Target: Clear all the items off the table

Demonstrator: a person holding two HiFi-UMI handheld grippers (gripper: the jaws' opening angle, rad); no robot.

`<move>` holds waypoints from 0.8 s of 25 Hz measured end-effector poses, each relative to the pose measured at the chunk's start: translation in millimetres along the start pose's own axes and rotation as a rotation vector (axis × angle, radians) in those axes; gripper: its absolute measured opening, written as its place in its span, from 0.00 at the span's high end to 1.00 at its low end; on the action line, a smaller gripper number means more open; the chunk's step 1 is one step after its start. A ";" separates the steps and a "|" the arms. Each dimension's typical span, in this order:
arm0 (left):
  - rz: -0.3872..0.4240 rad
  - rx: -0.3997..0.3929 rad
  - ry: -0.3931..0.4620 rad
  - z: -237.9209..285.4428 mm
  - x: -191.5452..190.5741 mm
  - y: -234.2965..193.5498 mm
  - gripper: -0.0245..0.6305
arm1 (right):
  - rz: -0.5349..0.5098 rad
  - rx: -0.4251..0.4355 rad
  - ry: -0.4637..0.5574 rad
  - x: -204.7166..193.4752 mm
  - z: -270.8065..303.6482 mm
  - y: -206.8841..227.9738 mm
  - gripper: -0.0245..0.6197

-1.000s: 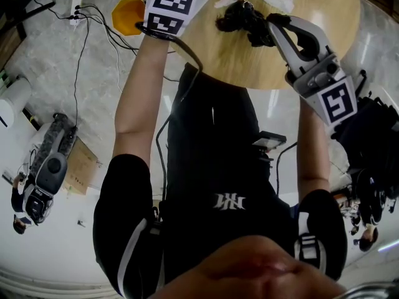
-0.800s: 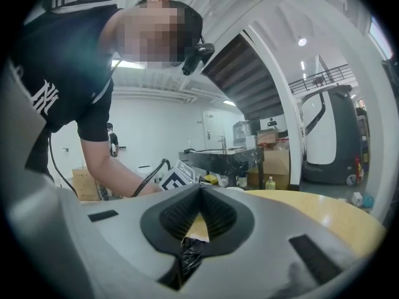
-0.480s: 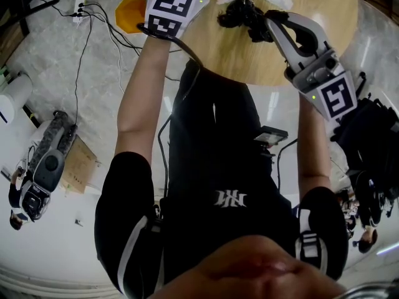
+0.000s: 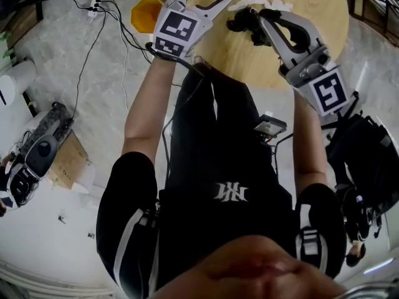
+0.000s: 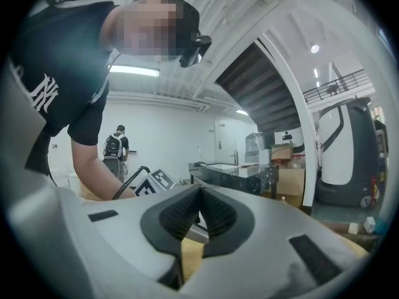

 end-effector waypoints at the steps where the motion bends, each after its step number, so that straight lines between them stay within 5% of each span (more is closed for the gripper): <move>1: -0.009 0.005 0.005 -6.3 4.7 0.8 0.53 | -0.005 0.007 0.005 6.5 1.3 1.2 0.96; 20: 0.010 0.119 0.105 -94.2 134.2 -12.2 0.54 | -0.022 0.049 0.119 103.8 -10.2 10.8 0.96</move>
Point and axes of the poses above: the fingertips, and each gripper's own axes: z forward along the fingers, y to its right, x out of its top, the point moved 7 cm from there along -z, backward along the fingers, and after that the axes turned 4 degrees about x, right-handed, at the moved point
